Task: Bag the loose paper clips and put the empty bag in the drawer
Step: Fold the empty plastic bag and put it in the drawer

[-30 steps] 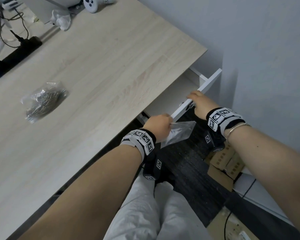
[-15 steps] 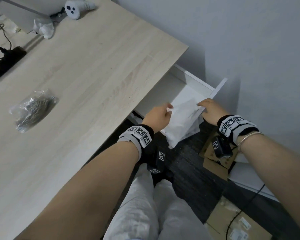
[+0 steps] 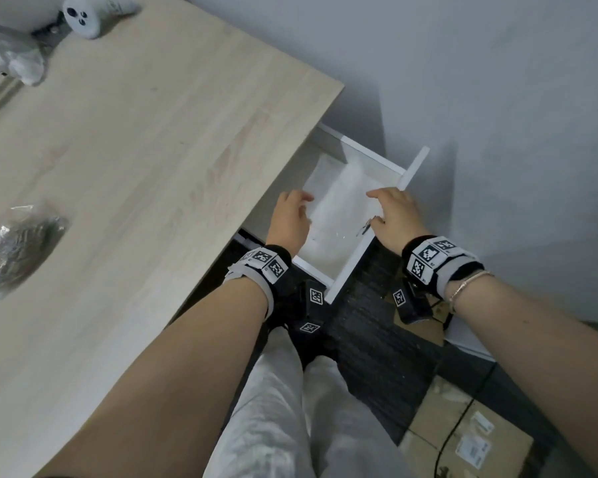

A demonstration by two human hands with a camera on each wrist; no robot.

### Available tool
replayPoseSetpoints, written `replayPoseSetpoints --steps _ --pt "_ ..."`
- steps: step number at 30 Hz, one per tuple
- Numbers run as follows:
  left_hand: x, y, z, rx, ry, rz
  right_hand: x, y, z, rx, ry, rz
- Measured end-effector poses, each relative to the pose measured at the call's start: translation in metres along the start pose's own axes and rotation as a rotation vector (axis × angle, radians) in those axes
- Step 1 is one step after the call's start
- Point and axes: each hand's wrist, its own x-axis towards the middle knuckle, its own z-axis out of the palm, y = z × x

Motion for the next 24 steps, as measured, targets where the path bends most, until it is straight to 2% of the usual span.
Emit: replayPoseSetpoints --steps 4,7,10,12,15,18,21,24 --pt "0.009 -0.020 0.021 0.113 -0.116 -0.035 -0.006 0.011 0.005 -0.017 0.009 0.027" --pt "0.007 -0.029 0.028 0.369 -0.180 -0.063 -0.011 0.016 0.010 -0.011 0.016 0.029" --pt "0.003 -0.030 0.036 0.766 -0.244 0.134 -0.016 0.017 0.015 0.093 0.050 0.048" --pt "0.003 -0.029 0.043 0.865 -0.407 0.249 -0.020 0.016 0.018 0.184 0.103 0.099" --pt "0.002 -0.034 0.051 0.943 -0.650 0.248 -0.029 0.019 0.022 0.267 0.094 0.202" --pt "-0.001 -0.038 0.056 0.936 -0.768 0.194 -0.037 0.025 0.025 0.286 0.009 0.251" --pt "-0.003 -0.035 0.056 0.865 -0.793 0.141 -0.043 0.027 0.028 0.289 -0.068 0.252" --pt "-0.002 -0.028 0.052 0.798 -0.717 0.120 -0.048 0.029 0.033 0.238 -0.127 0.263"
